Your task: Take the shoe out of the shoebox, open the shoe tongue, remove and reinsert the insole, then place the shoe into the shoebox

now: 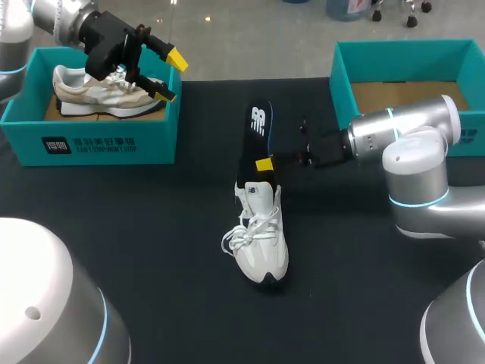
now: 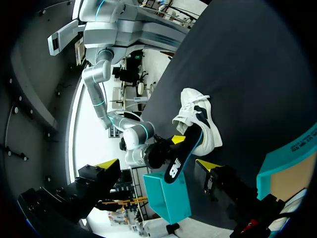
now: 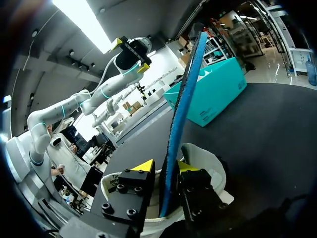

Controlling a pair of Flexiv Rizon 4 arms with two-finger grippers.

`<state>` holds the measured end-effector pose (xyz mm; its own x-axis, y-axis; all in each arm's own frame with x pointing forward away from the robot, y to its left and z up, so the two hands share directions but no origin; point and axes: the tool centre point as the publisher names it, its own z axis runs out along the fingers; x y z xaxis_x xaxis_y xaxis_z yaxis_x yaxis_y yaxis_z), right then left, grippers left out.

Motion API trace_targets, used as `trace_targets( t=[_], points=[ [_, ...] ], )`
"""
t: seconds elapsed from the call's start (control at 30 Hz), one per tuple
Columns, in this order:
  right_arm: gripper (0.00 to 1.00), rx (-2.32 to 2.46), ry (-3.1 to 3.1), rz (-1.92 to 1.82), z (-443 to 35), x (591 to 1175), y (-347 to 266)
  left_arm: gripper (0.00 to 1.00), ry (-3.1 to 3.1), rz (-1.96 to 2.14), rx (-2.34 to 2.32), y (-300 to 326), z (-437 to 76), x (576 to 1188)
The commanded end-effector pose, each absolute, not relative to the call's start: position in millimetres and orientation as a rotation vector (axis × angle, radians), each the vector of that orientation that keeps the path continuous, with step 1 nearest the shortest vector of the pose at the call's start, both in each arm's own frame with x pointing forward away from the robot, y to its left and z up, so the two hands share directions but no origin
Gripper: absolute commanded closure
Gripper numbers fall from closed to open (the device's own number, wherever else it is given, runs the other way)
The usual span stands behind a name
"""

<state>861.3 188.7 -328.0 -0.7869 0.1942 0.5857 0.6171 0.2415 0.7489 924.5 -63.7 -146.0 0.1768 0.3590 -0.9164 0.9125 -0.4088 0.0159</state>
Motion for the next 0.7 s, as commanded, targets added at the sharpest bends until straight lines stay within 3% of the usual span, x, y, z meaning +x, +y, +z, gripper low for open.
trace_targets(
  t=[0.03,0.7],
  points=[
    [1.0,-0.714,-2.154,-1.485,-333.7,872.2,192.8,0.0,1.196,-1.207,1.872,-63.1,-145.5,924.5],
    [1.0,-0.712,-2.146,-1.318,-352.4,840.6,188.6,0.0,1.196,-1.207,1.872,-63.1,-145.5,924.5]
  ],
)
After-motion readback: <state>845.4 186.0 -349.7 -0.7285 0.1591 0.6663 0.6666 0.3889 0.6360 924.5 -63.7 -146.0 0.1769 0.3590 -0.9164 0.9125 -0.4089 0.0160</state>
